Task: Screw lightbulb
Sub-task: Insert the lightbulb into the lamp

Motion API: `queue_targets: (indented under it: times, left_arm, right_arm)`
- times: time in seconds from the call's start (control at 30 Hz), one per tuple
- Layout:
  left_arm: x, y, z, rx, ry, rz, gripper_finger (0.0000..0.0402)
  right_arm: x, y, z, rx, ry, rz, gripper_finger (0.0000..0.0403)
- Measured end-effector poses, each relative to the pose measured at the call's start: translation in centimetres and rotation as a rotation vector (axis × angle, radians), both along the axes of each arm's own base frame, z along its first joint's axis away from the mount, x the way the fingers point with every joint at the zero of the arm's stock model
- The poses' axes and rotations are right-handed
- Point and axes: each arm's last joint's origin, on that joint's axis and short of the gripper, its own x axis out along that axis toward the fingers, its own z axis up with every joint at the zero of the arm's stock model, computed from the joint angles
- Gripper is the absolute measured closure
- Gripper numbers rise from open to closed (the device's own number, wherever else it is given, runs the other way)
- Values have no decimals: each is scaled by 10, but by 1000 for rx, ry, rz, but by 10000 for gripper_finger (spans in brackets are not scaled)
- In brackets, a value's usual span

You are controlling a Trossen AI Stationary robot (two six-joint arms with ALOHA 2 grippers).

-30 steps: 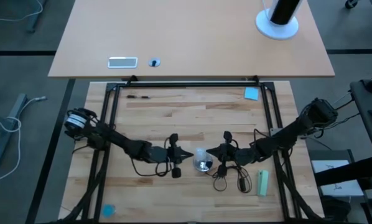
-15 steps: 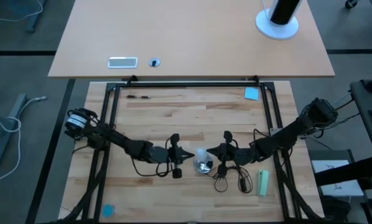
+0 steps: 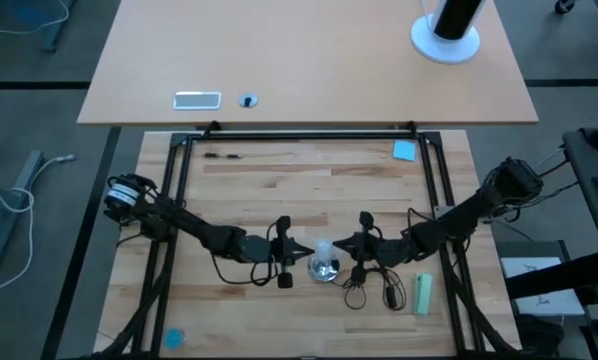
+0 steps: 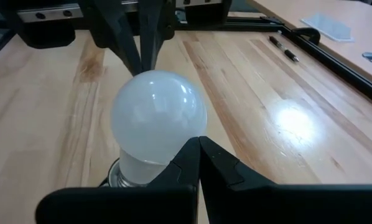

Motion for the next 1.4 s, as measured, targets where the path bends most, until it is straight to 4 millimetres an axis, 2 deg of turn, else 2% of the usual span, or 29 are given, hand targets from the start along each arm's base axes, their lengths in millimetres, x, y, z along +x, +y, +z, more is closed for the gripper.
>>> queue_targets:
  times: [1.4]
  left_arm:
    - [0, -9, 3, 163, 4, -60, 402]
  right_arm:
    - [-4, 15, 6, -106, -34, 107, 403]
